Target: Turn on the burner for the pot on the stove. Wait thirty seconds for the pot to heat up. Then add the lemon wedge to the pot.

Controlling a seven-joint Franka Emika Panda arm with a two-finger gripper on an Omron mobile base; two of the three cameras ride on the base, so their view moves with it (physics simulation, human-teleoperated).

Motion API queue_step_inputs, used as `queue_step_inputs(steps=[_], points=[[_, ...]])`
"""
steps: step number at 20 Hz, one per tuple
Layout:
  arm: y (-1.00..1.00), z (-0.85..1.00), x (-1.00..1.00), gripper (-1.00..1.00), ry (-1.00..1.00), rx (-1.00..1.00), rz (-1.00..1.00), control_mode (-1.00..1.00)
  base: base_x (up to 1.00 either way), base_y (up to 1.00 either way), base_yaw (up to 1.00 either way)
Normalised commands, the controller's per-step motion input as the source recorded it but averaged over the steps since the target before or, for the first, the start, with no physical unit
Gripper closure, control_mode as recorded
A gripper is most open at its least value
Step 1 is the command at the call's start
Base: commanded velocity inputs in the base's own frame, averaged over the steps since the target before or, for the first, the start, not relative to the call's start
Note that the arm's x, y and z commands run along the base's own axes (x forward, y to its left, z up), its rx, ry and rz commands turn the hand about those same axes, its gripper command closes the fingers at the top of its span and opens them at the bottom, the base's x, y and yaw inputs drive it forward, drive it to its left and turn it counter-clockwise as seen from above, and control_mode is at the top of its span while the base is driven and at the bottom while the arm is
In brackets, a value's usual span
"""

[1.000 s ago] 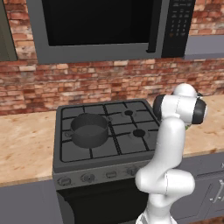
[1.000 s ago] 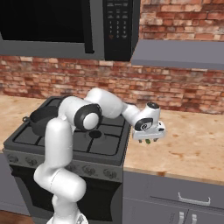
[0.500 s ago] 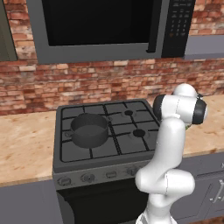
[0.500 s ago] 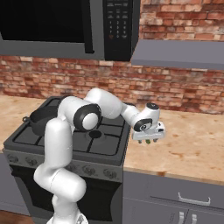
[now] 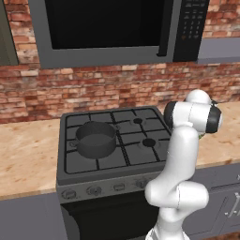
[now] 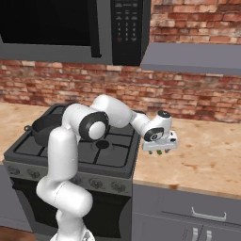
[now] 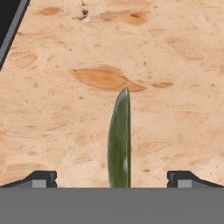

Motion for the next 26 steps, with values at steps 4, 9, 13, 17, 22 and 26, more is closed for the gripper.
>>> queue_step_inputs(steps=[4, 9, 13, 17, 22, 26], points=[[0.0, 0.0, 0.0, -1.0, 0.0, 0.0, 0.0, -1.0, 0.0, 0.0, 0.0], [0.0, 0.0, 0.0, -1.0, 0.0, 0.0, 0.0, -1.0, 0.0, 0.0, 0.0], [0.0, 0.0, 0.0, -1.0, 0.0, 0.0, 0.0, -1.0, 0.0, 0.0, 0.0], [0.0, 0.0, 0.0, -1.0, 0.0, 0.0, 0.0, -1.0, 0.0, 0.0, 0.0], [0.0, 0.0, 0.0, -1.0, 0.0, 0.0, 0.0, -1.0, 0.0, 0.0, 0.0], [0.0, 0.0, 0.0, -1.0, 0.0, 0.0, 0.0, -1.0, 0.0, 0.0, 0.0]])
